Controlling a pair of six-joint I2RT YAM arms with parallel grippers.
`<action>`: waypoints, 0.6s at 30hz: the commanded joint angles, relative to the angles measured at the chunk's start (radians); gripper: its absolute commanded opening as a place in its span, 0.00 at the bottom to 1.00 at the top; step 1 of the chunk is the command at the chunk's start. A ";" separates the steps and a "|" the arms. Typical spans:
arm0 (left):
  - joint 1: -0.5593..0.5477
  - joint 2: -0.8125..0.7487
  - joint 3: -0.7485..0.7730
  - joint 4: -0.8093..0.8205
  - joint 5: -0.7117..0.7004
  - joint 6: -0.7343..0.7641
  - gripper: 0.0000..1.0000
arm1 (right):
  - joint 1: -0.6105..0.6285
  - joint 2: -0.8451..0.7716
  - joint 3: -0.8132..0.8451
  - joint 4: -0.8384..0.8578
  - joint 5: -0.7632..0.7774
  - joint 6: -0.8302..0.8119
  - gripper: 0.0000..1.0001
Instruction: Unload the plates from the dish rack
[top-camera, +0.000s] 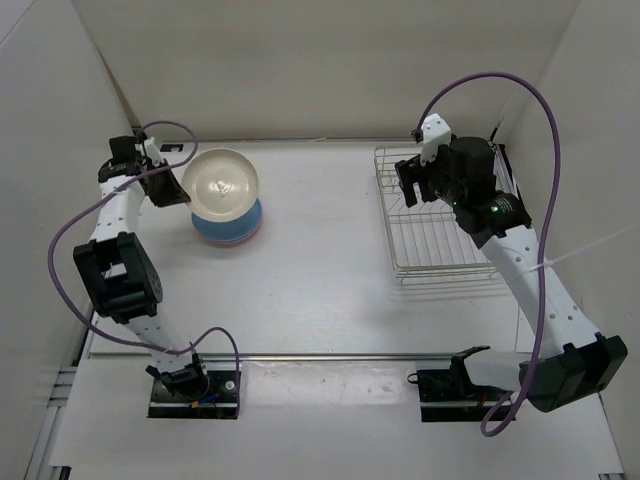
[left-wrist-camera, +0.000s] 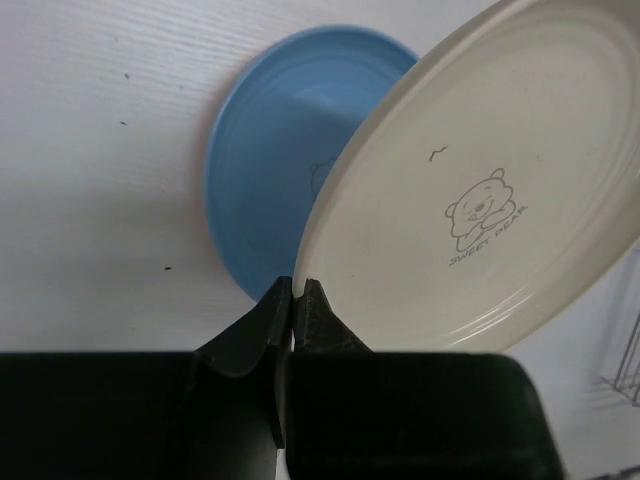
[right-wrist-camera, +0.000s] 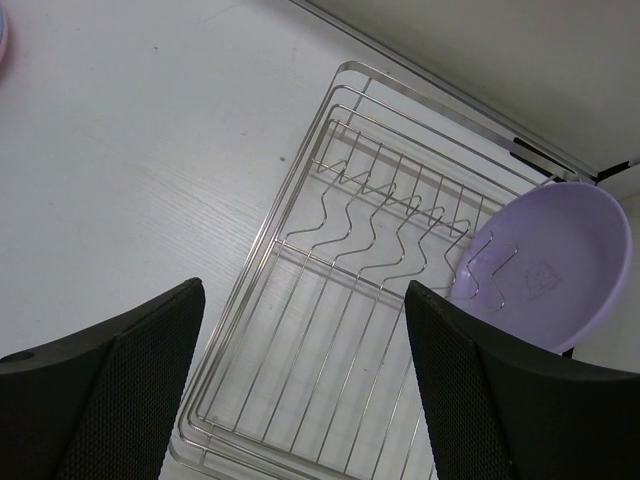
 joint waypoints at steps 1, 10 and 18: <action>0.018 0.074 0.047 -0.068 0.145 -0.012 0.11 | -0.003 -0.025 0.010 0.053 0.014 -0.013 0.84; 0.060 0.190 0.079 -0.095 0.182 -0.021 0.11 | -0.003 -0.025 0.019 0.034 -0.005 -0.013 0.83; 0.060 0.223 0.119 -0.086 0.150 -0.031 0.11 | -0.003 -0.034 0.019 0.034 -0.015 -0.013 0.82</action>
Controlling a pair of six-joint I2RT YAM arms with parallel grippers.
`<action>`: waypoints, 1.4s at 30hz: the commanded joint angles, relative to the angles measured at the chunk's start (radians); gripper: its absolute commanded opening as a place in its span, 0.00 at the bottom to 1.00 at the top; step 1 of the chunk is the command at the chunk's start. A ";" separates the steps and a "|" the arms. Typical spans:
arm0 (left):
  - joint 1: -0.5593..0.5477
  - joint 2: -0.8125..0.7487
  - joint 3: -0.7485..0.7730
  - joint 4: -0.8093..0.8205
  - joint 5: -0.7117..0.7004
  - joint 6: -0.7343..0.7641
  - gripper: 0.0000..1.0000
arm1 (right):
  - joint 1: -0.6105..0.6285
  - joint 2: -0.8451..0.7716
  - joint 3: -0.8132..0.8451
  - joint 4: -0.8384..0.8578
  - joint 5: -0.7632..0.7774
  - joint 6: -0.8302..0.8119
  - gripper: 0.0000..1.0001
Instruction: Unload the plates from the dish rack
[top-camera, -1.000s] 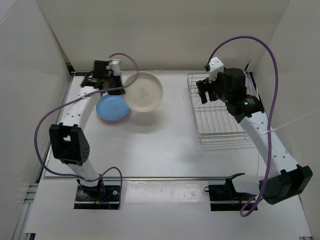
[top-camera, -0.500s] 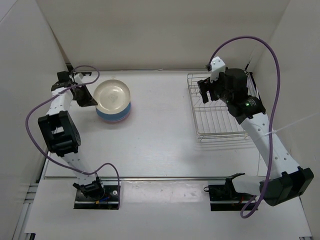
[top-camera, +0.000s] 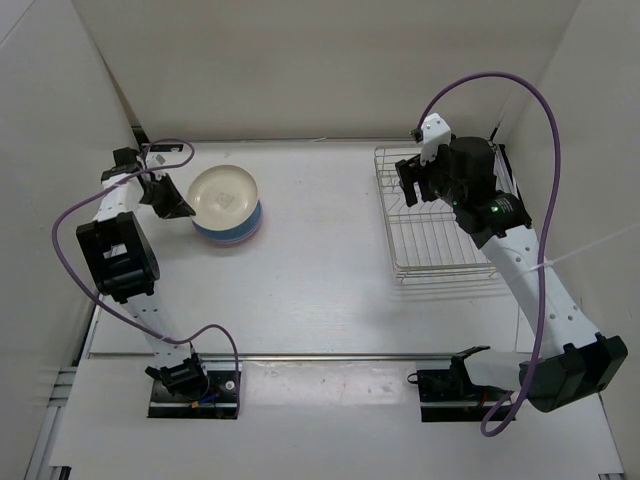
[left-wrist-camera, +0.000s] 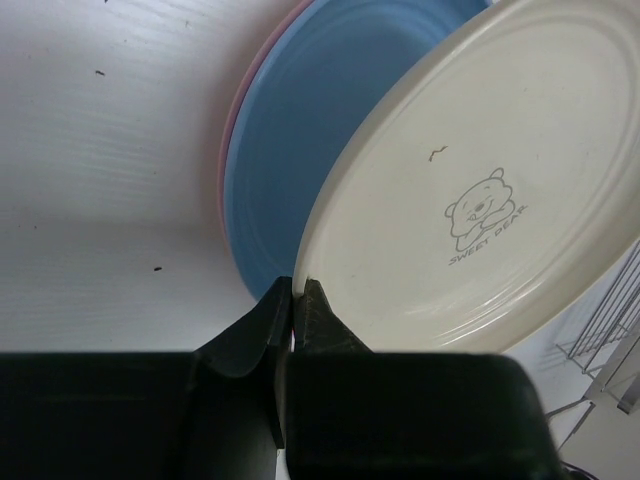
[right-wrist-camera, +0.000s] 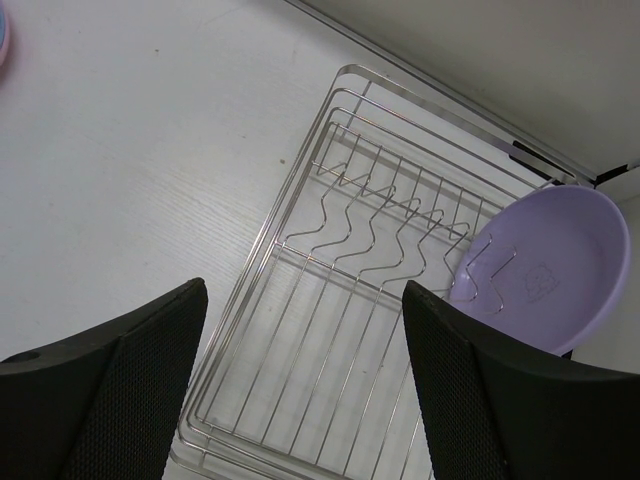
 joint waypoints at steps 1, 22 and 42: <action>0.002 -0.008 0.044 0.018 0.025 -0.008 0.11 | -0.003 -0.034 0.019 0.029 -0.014 -0.010 0.82; -0.018 0.030 0.024 0.047 -0.061 0.001 0.13 | -0.003 -0.071 0.000 0.020 -0.032 -0.010 0.78; -0.038 -0.028 -0.037 0.055 -0.061 0.063 0.84 | -0.038 -0.082 -0.019 0.049 0.025 -0.043 0.87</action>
